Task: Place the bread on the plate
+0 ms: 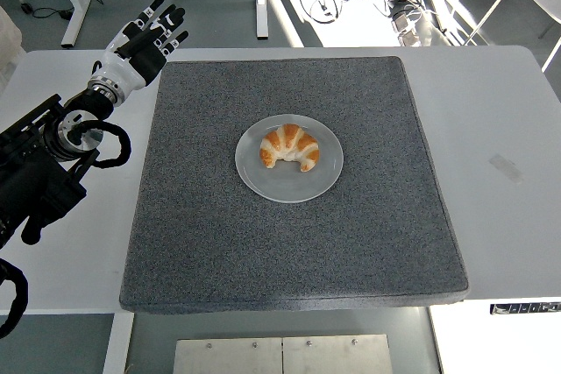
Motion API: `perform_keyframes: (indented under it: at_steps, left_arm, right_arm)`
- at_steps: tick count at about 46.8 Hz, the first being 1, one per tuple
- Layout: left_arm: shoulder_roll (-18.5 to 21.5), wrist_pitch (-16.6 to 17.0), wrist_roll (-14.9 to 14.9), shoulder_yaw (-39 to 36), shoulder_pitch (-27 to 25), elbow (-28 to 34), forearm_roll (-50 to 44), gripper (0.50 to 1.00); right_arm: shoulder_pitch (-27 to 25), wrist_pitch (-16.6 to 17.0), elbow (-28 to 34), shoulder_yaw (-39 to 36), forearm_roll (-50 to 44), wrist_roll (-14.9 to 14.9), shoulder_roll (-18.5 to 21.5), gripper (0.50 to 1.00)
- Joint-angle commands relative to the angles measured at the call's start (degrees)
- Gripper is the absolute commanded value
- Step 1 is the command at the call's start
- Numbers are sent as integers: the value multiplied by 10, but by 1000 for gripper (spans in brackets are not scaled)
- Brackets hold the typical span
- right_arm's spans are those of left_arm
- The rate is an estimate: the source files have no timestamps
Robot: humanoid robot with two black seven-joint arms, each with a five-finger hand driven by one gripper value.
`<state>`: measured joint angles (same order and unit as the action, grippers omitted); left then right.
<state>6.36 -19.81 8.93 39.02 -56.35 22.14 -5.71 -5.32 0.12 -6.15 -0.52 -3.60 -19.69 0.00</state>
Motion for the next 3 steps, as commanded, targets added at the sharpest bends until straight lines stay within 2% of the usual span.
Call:
perform_keyframes:
  at_steps: [1,3]
  left_arm:
    - [-3,0,-1,-1,-1,0,0,983]
    - [-3,0,-1,-1,-1,0,0,983]
  right_arm:
    - [0,-1,0,0,0,0,0,1000]
    - [0,-1,0,-1,1,0,0,1000]
